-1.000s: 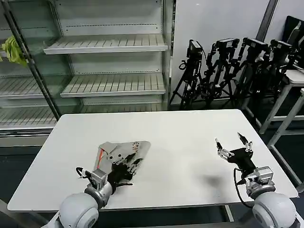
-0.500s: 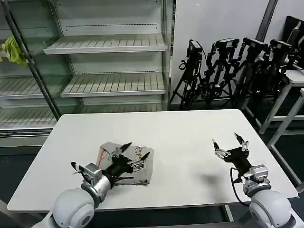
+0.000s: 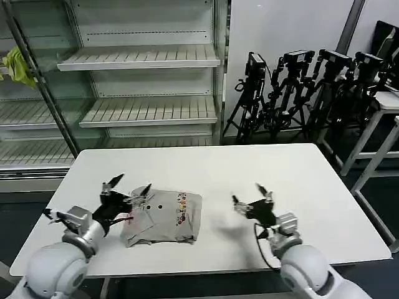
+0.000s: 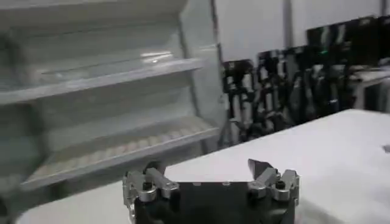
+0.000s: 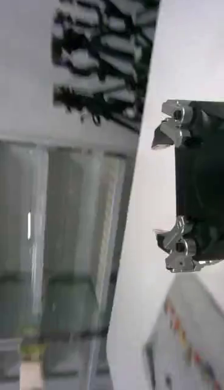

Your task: Fold and organize the clothes.

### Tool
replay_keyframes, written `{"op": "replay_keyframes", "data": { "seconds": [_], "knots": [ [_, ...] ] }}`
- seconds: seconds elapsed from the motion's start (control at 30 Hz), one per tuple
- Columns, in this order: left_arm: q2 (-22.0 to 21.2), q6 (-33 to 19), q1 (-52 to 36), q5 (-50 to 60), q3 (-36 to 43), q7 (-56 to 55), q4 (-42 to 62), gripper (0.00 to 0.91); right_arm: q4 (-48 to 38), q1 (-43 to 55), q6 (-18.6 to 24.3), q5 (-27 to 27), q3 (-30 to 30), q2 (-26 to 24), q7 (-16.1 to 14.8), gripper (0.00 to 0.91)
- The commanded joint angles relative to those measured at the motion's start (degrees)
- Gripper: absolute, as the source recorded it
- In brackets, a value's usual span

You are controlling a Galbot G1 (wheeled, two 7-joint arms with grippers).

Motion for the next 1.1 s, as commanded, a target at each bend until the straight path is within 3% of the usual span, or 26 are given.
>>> {"op": "replay_keyframes", "data": {
  "seconds": [0.03, 0.2, 0.37, 0.6, 1.1],
  "knots": [
    [-0.5, 1.1, 9.2, 2.0, -12.0, -0.2, -1.3, 0.907, 8.3, 6.2, -6.6, 16.2, -13.9, -0.8, 6.5, 0.907],
    [-1.3, 1.1, 9.8, 2.3, -12.4, -0.3, -1.3, 0.907, 11.3, 1.8, -8.2, 21.3, -14.1, -1.6, 8.6, 0.907],
    [-2.2, 0.9, 11.0, 3.3, -12.4, -0.1, -1.7, 0.907, 11.6, -0.2, -8.6, 22.5, -14.5, 0.5, 10.1, 0.907],
    [-1.9, 0.7, 12.6, 3.2, -14.0, 0.0, -2.2, 0.907, 8.3, -0.8, -8.3, 22.5, -13.2, 4.5, 11.3, 0.907],
    [-3.0, -0.2, 14.5, 3.4, -15.2, 0.1, -2.6, 0.907, -0.8, -1.0, -6.5, 19.7, -12.1, 11.9, 10.2, 0.907]
  ]
}}
